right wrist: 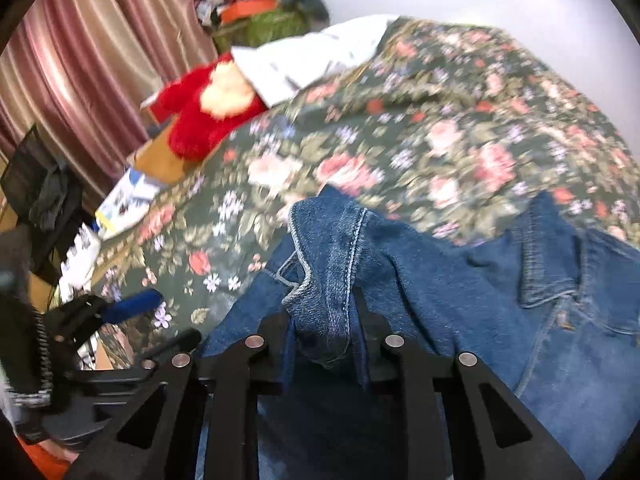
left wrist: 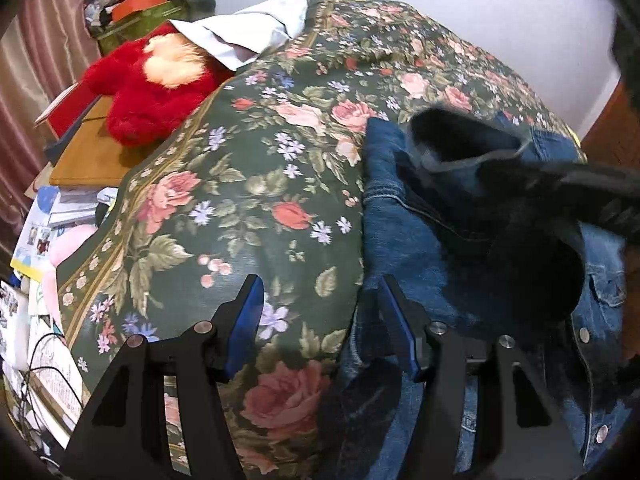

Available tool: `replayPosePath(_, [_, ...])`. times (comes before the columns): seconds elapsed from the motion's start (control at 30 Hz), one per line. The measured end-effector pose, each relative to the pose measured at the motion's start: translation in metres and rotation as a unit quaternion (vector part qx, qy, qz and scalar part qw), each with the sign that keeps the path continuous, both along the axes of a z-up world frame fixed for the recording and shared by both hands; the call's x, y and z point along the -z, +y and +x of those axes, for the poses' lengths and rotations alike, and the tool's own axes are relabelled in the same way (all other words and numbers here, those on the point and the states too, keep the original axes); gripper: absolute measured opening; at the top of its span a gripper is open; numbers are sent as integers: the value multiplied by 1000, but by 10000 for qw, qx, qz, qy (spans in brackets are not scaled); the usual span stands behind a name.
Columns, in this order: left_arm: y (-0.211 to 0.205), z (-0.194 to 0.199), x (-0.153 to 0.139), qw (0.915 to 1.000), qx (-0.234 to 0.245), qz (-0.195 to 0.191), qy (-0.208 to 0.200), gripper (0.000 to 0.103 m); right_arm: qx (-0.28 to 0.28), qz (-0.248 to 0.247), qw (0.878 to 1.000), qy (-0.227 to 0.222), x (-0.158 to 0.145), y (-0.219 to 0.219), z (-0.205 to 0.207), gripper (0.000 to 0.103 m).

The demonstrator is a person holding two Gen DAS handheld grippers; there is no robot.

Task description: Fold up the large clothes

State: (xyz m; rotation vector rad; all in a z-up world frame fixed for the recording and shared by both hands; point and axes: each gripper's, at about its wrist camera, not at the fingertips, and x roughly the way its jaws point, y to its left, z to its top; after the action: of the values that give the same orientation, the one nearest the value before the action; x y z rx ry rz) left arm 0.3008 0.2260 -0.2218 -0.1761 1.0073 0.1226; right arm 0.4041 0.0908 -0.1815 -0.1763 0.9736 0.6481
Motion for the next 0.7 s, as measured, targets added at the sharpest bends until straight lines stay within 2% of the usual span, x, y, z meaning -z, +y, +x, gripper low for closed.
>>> replayPosePath(0.17, [-7, 4, 9, 9996, 26, 254, 101, 61, 311, 443, 9979, -342, -43, -43, -8, 20])
replayPosePath(0.37, [-18, 6, 16, 9986, 18, 524, 102, 73, 692, 845, 9914, -723, -87, -96, -19, 20])
replayPosePath(0.47, [-26, 8, 19, 9969, 11, 772, 138, 75, 813, 933, 9884, -876, -101, -126, -28, 20])
replayPosePath(0.57, [-27, 9, 20, 9965, -48, 819, 161, 76, 955, 981, 9862, -935, -107, -159, -36, 19])
replayPosePath(0.7, [-30, 11, 22, 9956, -114, 914, 194, 78, 1238, 918, 9819, -1104, -109, -205, -44, 12])
